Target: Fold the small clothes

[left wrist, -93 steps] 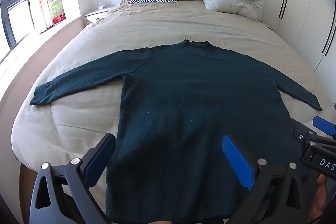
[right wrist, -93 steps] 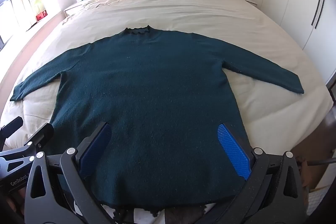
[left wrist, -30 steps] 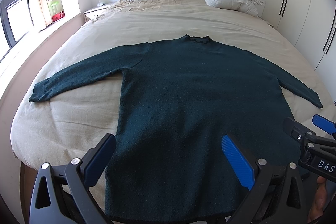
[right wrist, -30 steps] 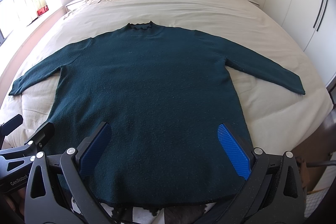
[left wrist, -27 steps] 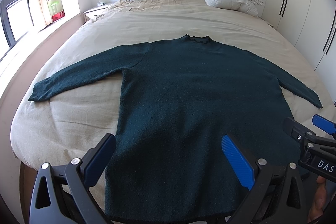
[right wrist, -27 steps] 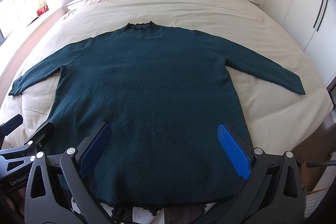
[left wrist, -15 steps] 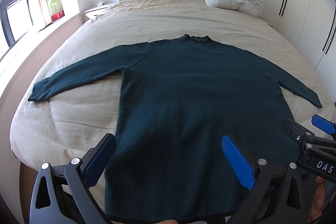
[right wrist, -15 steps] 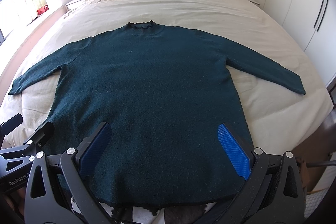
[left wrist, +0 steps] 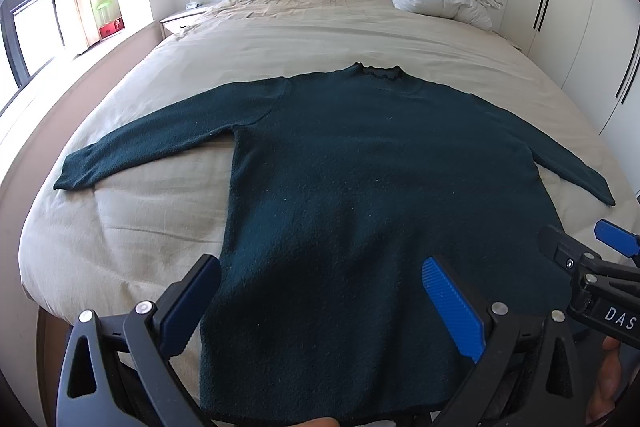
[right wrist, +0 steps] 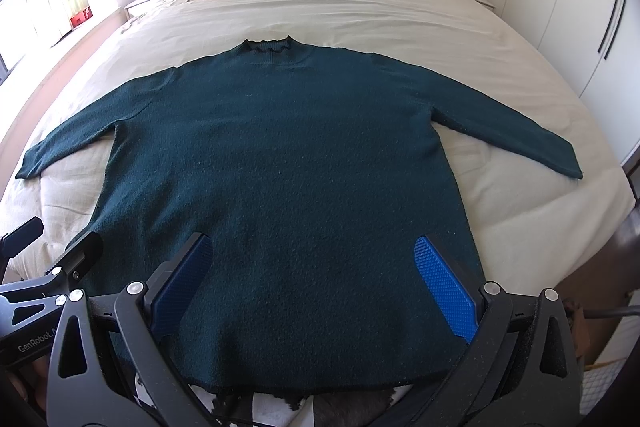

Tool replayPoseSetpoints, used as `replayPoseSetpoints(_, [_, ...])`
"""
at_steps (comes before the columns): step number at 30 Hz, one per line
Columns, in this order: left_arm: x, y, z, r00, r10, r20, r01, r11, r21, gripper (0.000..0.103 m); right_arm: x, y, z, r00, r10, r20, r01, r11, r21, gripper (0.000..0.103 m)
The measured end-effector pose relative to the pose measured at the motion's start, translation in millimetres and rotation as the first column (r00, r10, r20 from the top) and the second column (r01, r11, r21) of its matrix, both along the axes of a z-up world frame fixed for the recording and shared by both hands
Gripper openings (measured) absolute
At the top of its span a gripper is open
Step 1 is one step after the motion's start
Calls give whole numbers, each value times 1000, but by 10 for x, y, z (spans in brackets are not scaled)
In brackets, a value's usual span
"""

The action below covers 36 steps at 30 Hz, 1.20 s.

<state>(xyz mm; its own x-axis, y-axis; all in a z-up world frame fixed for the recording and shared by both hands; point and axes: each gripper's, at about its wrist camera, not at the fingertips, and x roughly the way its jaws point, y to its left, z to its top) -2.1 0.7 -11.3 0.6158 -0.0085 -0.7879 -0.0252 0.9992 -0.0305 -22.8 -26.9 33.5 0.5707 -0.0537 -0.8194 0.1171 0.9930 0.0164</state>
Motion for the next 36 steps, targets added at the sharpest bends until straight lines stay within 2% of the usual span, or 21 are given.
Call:
replayPoseSetpoints(13, [-13, 14, -3, 1000, 5, 6, -5, 1000, 2, 103, -3, 10, -18, 1000, 0, -3, 0, 1000, 2, 103])
replayPoseSetpoints(19, [50, 328, -14, 999, -4, 39, 10, 986, -165, 103, 109, 22, -26, 1000, 31, 4, -31, 998, 51, 103])
replayPoseSetpoints(21, [147, 579, -40, 1000, 18, 26, -11, 969, -248, 103, 192, 32, 26, 998, 47, 31, -49, 997, 63, 103])
replayPoseSetpoints(24, [290, 1036, -57, 996, 71, 47, -49, 931, -361, 103, 360, 84, 132, 994, 70, 83, -76, 994, 74, 103])
replayPoseSetpoints(27, [384, 1486, -45, 979, 179, 95, -130, 914, -385, 103, 556, 164, 235, 988, 87, 126, -100, 990, 102, 103])
replayPoseSetpoints(29, [484, 1787, -93, 975, 212, 60, -169, 895, -412, 103, 694, 265, 298, 984, 109, 144, -125, 987, 105, 103])
replayPoseSetpoints(30, [530, 1965, -136, 971, 236, 29, -200, 877, -436, 103, 765, 332, 322, 981, 125, 151, -142, 984, 104, 103])
replayPoseSetpoints(31, [544, 2176, -179, 955, 295, 14, -255, 848, -465, 103, 823, 400, 340, 978, 141, 156, -158, 982, 101, 103])
replayPoseSetpoints(34, [484, 2843, -256, 877, 477, 51, -372, 744, -556, 103, 1005, 627, 380, 968, 194, 158, -210, 973, 93, 103])
replayPoseSetpoints(36, [439, 3251, -354, 816, 576, 49, -422, 652, -629, 102, 1127, 776, 377, 962, 226, 155, -243, 965, 102, 102])
